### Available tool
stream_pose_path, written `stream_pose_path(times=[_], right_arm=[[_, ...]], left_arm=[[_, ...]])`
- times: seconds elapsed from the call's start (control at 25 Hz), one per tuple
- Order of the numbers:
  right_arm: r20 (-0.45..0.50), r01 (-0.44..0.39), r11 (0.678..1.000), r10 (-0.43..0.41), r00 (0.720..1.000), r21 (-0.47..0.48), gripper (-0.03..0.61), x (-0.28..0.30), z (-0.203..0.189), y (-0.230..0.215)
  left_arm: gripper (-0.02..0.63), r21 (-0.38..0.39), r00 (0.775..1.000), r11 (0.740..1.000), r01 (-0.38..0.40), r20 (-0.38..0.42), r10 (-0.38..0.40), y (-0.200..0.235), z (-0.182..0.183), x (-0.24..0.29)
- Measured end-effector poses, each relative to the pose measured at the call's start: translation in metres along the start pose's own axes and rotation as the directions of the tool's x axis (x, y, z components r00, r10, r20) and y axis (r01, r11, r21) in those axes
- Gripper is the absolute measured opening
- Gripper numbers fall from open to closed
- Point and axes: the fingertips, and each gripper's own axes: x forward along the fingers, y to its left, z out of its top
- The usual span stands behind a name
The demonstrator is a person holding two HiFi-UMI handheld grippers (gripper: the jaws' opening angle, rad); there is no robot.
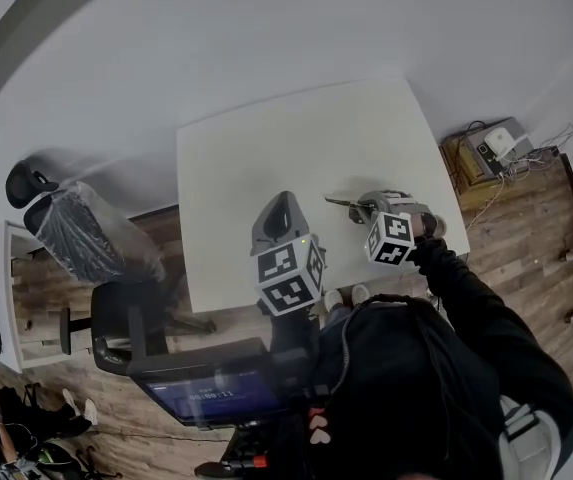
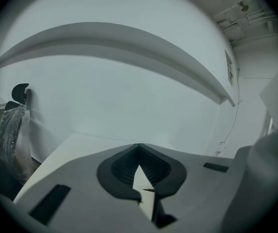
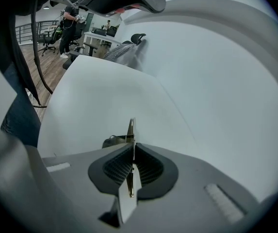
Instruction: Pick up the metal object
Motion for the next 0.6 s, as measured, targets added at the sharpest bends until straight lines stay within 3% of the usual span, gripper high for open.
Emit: stream_pose_path(times=[0.6], right_arm=[[0.047,0.176,0.984,-0.176,0.983,-0.001,0.011,-0.043,0.002,-0.064]], left_arm=[[-0.011,0.008,0.999,1.000,0.016,0.038,-0.016,-0.009,0.014,0.001]])
